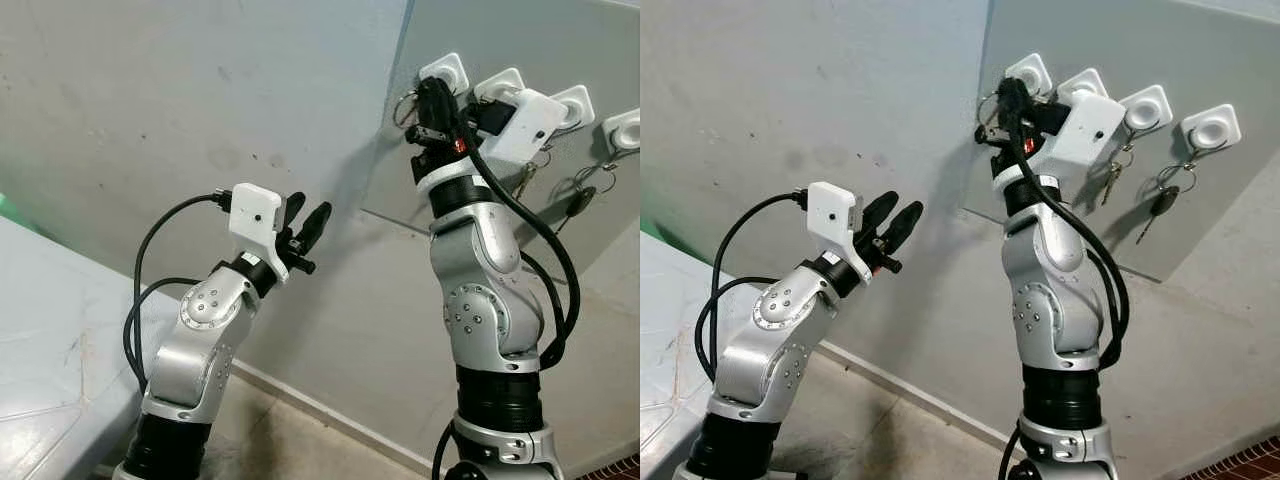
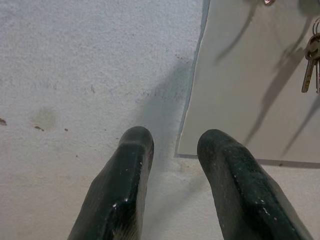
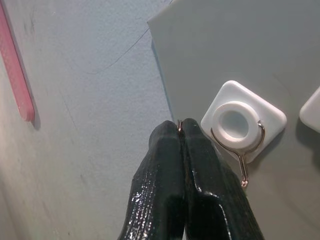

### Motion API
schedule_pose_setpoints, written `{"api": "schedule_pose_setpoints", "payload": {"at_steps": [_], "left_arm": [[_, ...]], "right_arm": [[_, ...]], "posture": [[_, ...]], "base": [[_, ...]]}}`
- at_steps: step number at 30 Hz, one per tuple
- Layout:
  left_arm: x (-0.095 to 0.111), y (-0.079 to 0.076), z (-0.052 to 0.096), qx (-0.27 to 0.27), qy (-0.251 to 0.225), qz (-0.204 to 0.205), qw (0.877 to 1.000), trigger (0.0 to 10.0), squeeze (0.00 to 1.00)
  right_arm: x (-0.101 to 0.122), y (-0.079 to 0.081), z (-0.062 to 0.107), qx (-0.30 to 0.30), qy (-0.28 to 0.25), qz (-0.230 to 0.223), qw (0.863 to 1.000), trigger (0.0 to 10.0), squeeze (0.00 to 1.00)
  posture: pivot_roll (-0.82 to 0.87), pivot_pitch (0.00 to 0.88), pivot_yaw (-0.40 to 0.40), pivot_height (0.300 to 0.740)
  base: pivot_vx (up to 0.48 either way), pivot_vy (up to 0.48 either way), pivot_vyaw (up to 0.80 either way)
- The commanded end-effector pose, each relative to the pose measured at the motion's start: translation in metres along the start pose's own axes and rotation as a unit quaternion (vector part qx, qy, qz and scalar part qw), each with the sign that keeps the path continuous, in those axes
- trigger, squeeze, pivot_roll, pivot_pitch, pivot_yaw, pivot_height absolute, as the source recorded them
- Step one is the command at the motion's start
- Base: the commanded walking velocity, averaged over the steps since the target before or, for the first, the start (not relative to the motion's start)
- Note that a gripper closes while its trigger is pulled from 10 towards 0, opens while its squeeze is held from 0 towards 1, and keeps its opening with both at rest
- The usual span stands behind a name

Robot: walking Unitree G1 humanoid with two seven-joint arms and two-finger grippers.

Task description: Hang keys on a hook

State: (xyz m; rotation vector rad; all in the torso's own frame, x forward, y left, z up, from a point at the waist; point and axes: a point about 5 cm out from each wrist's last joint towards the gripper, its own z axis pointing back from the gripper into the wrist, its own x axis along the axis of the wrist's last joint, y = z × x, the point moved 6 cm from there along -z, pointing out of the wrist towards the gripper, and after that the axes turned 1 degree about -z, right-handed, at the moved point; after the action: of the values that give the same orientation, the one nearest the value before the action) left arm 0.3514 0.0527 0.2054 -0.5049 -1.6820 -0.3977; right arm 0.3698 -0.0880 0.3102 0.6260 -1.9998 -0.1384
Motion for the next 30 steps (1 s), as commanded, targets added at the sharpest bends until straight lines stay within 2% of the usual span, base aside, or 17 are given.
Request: {"api": "schedule_pose_setpoints", "payload": {"at_steps": [1,14,21,30], "left_arm": [[0.004,-0.002,-0.003,-0.002,-0.005,-0.008,1.0,10.0,0.0],[0.005,0.0,-0.002,0.001,-0.004,-0.008,1.0,10.0,0.0],[0.004,0.0,-0.002,0.003,-0.004,-0.006,1.0,10.0,0.0],[0.005,0.0,-0.002,0.004,-0.005,-0.006,1.0,10.0,0.0]], "right_arm": [[0.006,0.005,-0.002,0.016,-0.006,0.0,1.0,10.0,0.0],[0.01,-0.012,-0.005,0.01,-0.004,0.005,1.0,10.0,0.0],[0.012,-0.01,-0.014,0.033,0.002,-0.005,0.999,10.0,0.0],[0.012,-0.003,-0.016,0.056,0.002,-0.031,0.998,10.0,0.0]], "posture": [[0.11,0.0,-0.087,0.74],[0.11,0.0,-0.083,0.74],[0.1,0.0,-0.084,0.74],[0.11,0.0,-0.087,0.74]], "base": [[0.0,0.0,0.0],[0.0,0.0,0.0],[0.0,0.0,0.0],[0.0,0.0,0.0]]}}
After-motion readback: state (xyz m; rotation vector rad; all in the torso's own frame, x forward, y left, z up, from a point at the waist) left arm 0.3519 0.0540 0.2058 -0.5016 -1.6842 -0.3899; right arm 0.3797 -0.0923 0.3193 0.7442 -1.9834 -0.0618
